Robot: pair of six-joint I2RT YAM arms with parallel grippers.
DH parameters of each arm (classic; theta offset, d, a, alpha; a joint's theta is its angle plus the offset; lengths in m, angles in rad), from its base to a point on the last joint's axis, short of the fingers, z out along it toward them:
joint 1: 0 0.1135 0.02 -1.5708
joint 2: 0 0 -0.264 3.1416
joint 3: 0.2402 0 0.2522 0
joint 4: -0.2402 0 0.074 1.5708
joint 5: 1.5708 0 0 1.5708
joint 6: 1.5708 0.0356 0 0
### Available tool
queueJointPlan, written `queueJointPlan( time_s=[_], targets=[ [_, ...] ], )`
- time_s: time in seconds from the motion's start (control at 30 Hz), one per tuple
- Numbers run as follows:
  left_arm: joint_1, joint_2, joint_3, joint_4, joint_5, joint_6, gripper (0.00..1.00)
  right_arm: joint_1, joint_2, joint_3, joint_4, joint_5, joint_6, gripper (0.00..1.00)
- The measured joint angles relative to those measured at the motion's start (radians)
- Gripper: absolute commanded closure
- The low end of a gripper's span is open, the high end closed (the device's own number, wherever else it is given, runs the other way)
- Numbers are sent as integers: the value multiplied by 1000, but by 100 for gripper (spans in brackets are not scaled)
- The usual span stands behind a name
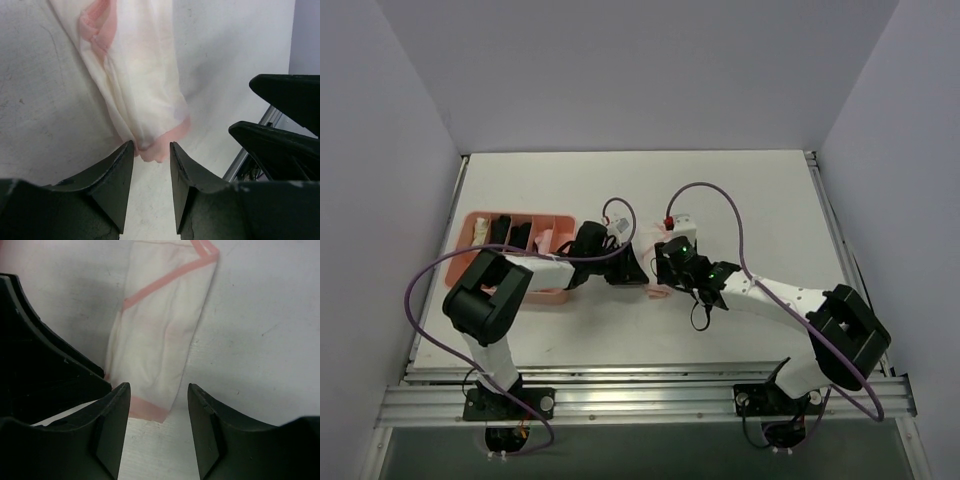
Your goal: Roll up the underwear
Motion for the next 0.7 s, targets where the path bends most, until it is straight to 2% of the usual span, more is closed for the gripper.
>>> queueJointPlan(
  time_s=[0.2,0.3,0.6,0.7],
  targets=[
    [3,-116,-13,-34,-21,11,48,0,-24,86,-41,-49,-224,53],
    [17,-211,-33,-46,-79,17,48,-1,-27,103,-36,-87,-352,52],
    [77,-451,-122,-129,-355,19,48,2,9,103,-48,-249,-688,52],
    [80,-561,-158,-188,-445,21,44,14,23,74,-27,-267,-762,51]
  ],
)
